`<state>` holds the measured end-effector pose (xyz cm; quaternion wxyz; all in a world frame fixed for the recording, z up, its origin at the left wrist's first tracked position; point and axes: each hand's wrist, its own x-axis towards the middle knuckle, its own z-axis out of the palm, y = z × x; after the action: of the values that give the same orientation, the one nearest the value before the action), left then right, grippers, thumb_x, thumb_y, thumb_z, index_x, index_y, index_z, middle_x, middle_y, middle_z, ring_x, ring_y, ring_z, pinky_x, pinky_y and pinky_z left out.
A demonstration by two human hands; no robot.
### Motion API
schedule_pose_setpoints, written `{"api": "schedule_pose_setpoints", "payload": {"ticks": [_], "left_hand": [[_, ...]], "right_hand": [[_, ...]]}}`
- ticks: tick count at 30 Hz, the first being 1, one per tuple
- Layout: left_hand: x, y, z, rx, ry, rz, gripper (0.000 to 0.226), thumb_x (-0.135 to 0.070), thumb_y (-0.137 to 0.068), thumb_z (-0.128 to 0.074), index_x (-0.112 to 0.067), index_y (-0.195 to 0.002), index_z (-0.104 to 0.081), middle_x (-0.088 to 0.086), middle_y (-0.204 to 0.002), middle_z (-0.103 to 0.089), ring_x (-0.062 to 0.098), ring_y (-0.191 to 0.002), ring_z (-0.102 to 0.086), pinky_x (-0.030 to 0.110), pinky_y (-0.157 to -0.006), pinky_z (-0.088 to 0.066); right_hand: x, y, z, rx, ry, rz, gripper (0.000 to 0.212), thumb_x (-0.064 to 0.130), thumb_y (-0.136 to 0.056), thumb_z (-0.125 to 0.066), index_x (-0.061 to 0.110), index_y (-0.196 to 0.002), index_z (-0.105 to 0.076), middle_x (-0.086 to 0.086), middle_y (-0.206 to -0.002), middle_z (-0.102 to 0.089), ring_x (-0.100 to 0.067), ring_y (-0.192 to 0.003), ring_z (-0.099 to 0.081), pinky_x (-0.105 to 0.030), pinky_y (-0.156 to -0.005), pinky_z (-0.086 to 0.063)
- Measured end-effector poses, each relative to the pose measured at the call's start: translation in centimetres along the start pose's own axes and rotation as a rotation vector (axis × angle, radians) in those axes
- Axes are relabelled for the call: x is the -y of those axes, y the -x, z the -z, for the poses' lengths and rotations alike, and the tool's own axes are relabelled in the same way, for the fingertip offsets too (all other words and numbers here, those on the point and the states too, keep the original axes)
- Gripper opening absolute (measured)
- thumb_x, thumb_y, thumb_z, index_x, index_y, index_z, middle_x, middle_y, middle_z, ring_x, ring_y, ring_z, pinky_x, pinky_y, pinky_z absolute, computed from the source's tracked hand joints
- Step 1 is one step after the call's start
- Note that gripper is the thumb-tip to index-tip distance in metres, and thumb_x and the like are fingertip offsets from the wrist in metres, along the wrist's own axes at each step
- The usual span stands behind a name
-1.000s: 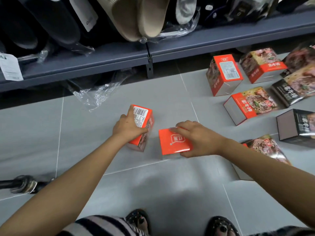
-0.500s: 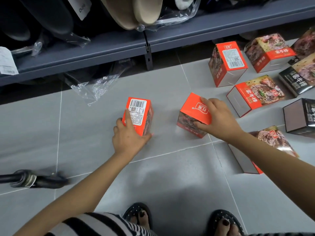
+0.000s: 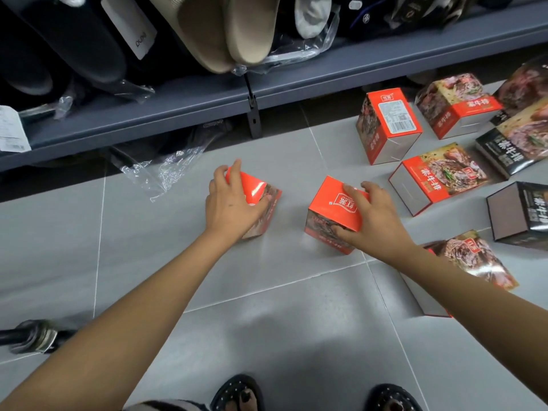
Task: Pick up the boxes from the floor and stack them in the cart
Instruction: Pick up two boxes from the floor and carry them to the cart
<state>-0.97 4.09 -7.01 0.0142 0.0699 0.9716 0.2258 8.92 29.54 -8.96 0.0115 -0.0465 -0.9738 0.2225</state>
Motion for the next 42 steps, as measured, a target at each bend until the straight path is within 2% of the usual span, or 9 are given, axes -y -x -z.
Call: {"api": "schedule_pose_setpoints", "payload": {"ticks": [3, 6, 9, 15, 17, 20, 26, 30, 42], "left_hand": [[0.1, -0.9, -0.7, 0.079, -0.072, -0.035, 0.092, -0.059, -0.078, -0.062, -0.029, -0.151, -0.013, 0.012, -0.144, -0.031, 0.036, -0.125, -0.039, 0.047, -0.095, -0.041], [0.2, -0.7, -1.2, 0.106, -0.166, -0.049, 0.096, -0.058, -0.076, -0.065, -0.031, -0.151, -0.012, 0.012, -0.146, -0.026, 0.038, -0.123, -0.038, 0.047, -0.095, -0.041], [0.3, -0.5, -1.6, 0.111, -0.202, -0.046, 0.093, -0.052, -0.076, -0.066, -0.032, -0.151, -0.014, 0.012, -0.141, -0.029, 0.037, -0.119, -0.039, 0.046, -0.092, -0.042], [0.1, -0.8, -1.4, 0.115, -0.161, -0.016, 0.089, -0.045, -0.078, -0.067, -0.031, -0.151, -0.019, 0.013, -0.134, -0.034, 0.036, -0.116, -0.040, 0.046, -0.089, -0.045], [0.0, -0.9, -0.5, 0.146, -0.148, 0.015, 0.089, -0.042, -0.076, -0.069, -0.031, -0.150, -0.022, 0.014, -0.133, -0.036, 0.036, -0.116, -0.041, 0.045, -0.090, -0.044], [-1.2, -0.8, 2.3, 0.205, -0.141, 0.069, 0.089, -0.042, -0.074, -0.070, -0.031, -0.150, -0.025, 0.015, -0.131, -0.039, 0.037, -0.114, -0.043, 0.046, -0.091, -0.045], [-6.7, 0.1, 14.8, 0.277, -0.159, 0.123, 0.089, -0.049, -0.078, -0.066, -0.030, -0.151, -0.018, 0.013, -0.137, -0.035, 0.034, -0.119, -0.041, 0.045, -0.090, -0.045], [-11.0, 1.4, 26.0, 0.280, -0.151, 0.176, 0.089, -0.043, -0.076, -0.068, -0.031, -0.150, -0.020, 0.013, -0.137, -0.036, 0.035, -0.118, -0.041, 0.044, -0.088, -0.045], [-21.1, 12.5, 61.3, 0.068, -0.080, 0.413, 0.084, -0.040, -0.071, -0.072, -0.028, -0.145, -0.034, 0.011, -0.130, -0.043, 0.037, -0.110, -0.049, 0.044, -0.086, -0.045]], "right_hand": [[-0.5, 0.9, -0.7, -0.057, -0.117, -0.062, 0.087, 0.040, -0.069, -0.082, 0.022, -0.144, -0.041, -0.023, -0.147, -0.027, -0.038, -0.136, -0.028, -0.048, -0.112, -0.028], [-1.2, 2.1, -1.5, -0.122, -0.359, -0.134, 0.089, 0.028, -0.069, -0.085, 0.032, -0.144, -0.038, -0.014, -0.147, -0.021, -0.018, -0.136, -0.024, -0.032, -0.113, -0.025], [-2.4, 2.9, -2.8, -0.139, -0.502, -0.073, 0.099, 0.019, -0.066, -0.089, 0.032, -0.146, -0.030, -0.004, -0.139, -0.033, -0.004, -0.127, -0.031, -0.013, -0.109, -0.026], [-2.9, 2.1, -3.1, -0.120, -0.491, -0.079, 0.096, 0.012, -0.062, -0.089, 0.032, -0.142, -0.039, -0.007, -0.127, -0.046, -0.004, -0.112, -0.042, -0.002, -0.097, -0.029], [-2.2, 1.3, -2.0, -0.063, -0.465, -0.068, 0.094, 0.018, -0.063, -0.087, 0.038, -0.141, -0.038, -0.006, -0.120, -0.045, -0.006, -0.106, -0.044, -0.003, -0.095, -0.030], [-0.1, 0.0, 1.3, 0.060, -0.467, -0.165, 0.092, 0.022, -0.067, -0.084, 0.048, -0.139, -0.033, -0.002, -0.118, -0.041, -0.014, -0.109, -0.047, -0.022, -0.100, -0.040], [7.6, -1.3, 13.5, 0.264, -0.347, -0.193, 0.092, 0.032, -0.063, -0.079, 0.039, -0.143, -0.036, -0.002, -0.108, -0.044, -0.022, -0.100, -0.055, -0.021, -0.088, -0.041], [14.2, -1.7, 24.1, 0.381, -0.306, -0.138, 0.092, 0.033, -0.068, -0.079, 0.036, -0.146, -0.031, -0.007, -0.115, -0.044, -0.026, -0.107, -0.053, -0.031, -0.096, -0.044], [35.5, -1.2, 52.1, 0.428, -0.304, 0.158, 0.093, 0.027, -0.061, -0.086, 0.037, -0.142, -0.040, -0.005, -0.106, -0.047, -0.020, -0.096, -0.052, -0.031, -0.088, -0.047]]}}
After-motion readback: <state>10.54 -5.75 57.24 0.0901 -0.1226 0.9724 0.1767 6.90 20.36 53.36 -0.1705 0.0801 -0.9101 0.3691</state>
